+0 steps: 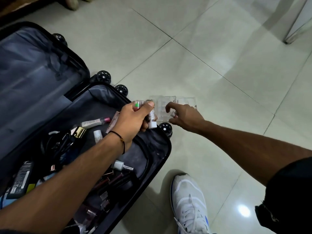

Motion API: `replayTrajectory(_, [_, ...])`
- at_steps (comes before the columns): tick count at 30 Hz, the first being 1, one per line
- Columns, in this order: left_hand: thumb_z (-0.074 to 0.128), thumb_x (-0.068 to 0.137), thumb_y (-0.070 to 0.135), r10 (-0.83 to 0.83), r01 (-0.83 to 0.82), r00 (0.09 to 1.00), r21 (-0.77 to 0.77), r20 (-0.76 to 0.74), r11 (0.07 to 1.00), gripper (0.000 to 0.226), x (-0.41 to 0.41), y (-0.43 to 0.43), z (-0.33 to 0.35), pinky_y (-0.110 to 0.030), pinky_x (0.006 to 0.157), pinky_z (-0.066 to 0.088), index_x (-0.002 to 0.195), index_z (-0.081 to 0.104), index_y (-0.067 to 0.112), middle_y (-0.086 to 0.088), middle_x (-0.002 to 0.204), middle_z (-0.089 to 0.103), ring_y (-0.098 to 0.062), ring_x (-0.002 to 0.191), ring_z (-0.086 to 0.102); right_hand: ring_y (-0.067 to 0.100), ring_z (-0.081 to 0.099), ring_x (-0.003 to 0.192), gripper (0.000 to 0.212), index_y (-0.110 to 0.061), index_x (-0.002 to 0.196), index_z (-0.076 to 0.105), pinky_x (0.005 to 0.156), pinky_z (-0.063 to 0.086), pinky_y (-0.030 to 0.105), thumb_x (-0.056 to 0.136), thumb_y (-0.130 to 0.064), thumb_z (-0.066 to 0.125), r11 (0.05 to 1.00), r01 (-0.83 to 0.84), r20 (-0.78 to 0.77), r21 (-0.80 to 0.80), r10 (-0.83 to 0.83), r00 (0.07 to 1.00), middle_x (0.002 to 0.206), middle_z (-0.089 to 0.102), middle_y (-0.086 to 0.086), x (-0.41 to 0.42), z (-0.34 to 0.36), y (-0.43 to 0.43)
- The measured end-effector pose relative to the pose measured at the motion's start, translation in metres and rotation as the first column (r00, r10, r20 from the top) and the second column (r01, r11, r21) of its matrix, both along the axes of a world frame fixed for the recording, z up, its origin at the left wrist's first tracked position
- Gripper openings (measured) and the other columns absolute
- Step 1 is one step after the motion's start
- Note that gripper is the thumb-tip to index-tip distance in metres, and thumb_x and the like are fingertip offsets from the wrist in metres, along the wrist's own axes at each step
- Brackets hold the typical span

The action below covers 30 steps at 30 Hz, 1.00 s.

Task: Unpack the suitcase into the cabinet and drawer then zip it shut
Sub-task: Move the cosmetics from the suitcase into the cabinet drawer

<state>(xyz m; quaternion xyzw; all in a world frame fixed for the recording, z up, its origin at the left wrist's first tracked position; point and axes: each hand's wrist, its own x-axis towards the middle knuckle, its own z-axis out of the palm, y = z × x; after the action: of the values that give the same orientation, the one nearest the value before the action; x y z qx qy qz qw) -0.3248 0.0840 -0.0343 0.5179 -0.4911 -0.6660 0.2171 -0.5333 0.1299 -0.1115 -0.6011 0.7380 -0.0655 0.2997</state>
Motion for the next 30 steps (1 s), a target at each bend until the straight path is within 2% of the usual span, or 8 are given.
replayTrajectory(6, [0.061, 0.095, 0.032, -0.091, 0.092, 0.996, 0.055, -0.021, 0.994, 0.042, -0.015, 0.014, -0.004, -0.022, 0.045, 0.04, 0.108, 0.06, -0.009, -0.037, 0.103, 0.062, -0.011, 0.046, 0.046, 0.027, 0.057, 0.085, 0.038, -0.034, 0.12, 0.056, 0.066, 0.041, 0.033, 0.086, -0.017, 0.058, 0.991, -0.117, -0.212, 0.069, 0.13, 0.969, 0.097, 0.06, -0.003, -0.038, 0.013, 0.034])
replayTrajectory(10, [0.06, 0.095, 0.031, -0.116, 0.118, 0.993, 0.088, -0.026, 0.989, 0.042, -0.025, 0.02, -0.005, -0.023, 0.048, 0.04, 0.112, 0.06, -0.008, -0.03, 0.101, 0.068, -0.013, 0.048, 0.046, 0.026, 0.052, 0.081, 0.043, -0.036, 0.123, 0.06, 0.068, 0.034, 0.031, 0.088, -0.012, 0.054, 0.995, -0.058, -0.329, 0.087, 0.083, 0.941, 0.107, 0.057, 0.002, -0.067, 0.022, 0.048])
replayTrajectory(13, [0.06, 0.096, 0.03, -0.142, 0.144, 0.989, 0.09, -0.031, 0.985, 0.041, -0.032, 0.025, -0.006, -0.022, 0.047, 0.041, 0.112, 0.06, -0.007, -0.026, 0.098, 0.07, -0.014, 0.048, 0.047, 0.024, 0.048, 0.076, 0.048, -0.037, 0.126, 0.06, 0.065, 0.034, 0.03, 0.087, -0.009, 0.052, 0.991, -0.071, -0.332, 0.114, 0.105, 0.937, 0.111, 0.056, 0.002, -0.072, 0.027, 0.053])
replayTrajectory(19, [0.059, 0.096, 0.03, -0.199, 0.199, 0.98, 0.095, -0.015, 0.975, 0.043, -0.035, 0.031, -0.008, -0.023, 0.048, 0.041, 0.112, 0.059, -0.01, -0.018, 0.09, 0.073, -0.014, 0.05, 0.048, 0.021, 0.043, 0.061, 0.047, -0.037, 0.118, 0.063, 0.052, 0.026, 0.029, 0.087, -0.004, 0.05, 0.941, -0.281, -0.343, 0.191, 0.332, 0.879, 0.116, 0.049, -0.004, -0.065, 0.033, 0.058])
replayTrajectory(23, [0.059, 0.097, 0.029, -0.218, 0.217, 0.976, 0.091, -0.004, 0.972, 0.04, -0.033, 0.032, -0.01, -0.021, 0.045, 0.041, 0.109, 0.061, -0.009, -0.019, 0.092, 0.074, -0.013, 0.05, 0.048, 0.024, 0.049, 0.067, 0.049, -0.041, 0.122, 0.061, 0.057, 0.035, 0.031, 0.09, -0.006, 0.049, 0.898, -0.364, -0.362, 0.246, 0.434, 0.825, 0.121, 0.048, -0.005, -0.062, 0.035, 0.058])
replayTrajectory(27, [0.057, 0.098, 0.027, -0.229, 0.228, 0.973, 0.091, -0.009, 0.969, 0.036, -0.032, 0.032, -0.01, -0.019, 0.044, 0.04, 0.109, 0.062, -0.006, -0.018, 0.093, 0.074, -0.013, 0.049, 0.047, 0.018, 0.054, 0.078, 0.048, -0.039, 0.129, 0.06, 0.064, 0.04, 0.03, 0.09, -0.011, 0.055, 0.911, -0.329, -0.259, 0.25, 0.39, 0.884, 0.113, 0.053, -0.008, -0.068, 0.052, 0.056])
replayTrajectory(29, [0.057, 0.098, 0.027, -0.228, 0.229, 0.974, 0.095, -0.02, 0.969, 0.034, -0.031, 0.032, -0.01, -0.02, 0.044, 0.04, 0.109, 0.061, -0.004, -0.016, 0.091, 0.075, -0.013, 0.049, 0.047, 0.012, 0.058, 0.07, 0.033, -0.029, 0.119, 0.065, 0.063, 0.049, 0.032, 0.09, -0.015, 0.064, 0.983, -0.132, -0.027, 0.131, 0.136, 0.99, 0.092, 0.058, -0.006, -0.069, 0.061, 0.059])
replayTrajectory(30, [0.057, 0.097, 0.027, -0.225, 0.226, 0.974, 0.098, -0.026, 0.969, 0.032, -0.031, 0.032, -0.011, -0.02, 0.044, 0.04, 0.108, 0.062, -0.003, -0.015, 0.09, 0.075, -0.013, 0.048, 0.047, 0.012, 0.059, 0.06, 0.021, -0.021, 0.11, 0.066, 0.056, 0.051, 0.032, 0.089, -0.017, 0.068, 0.997, 0.038, 0.131, 0.075, -0.047, 0.99, 0.082, 0.059, -0.002, -0.066, 0.064, 0.061])
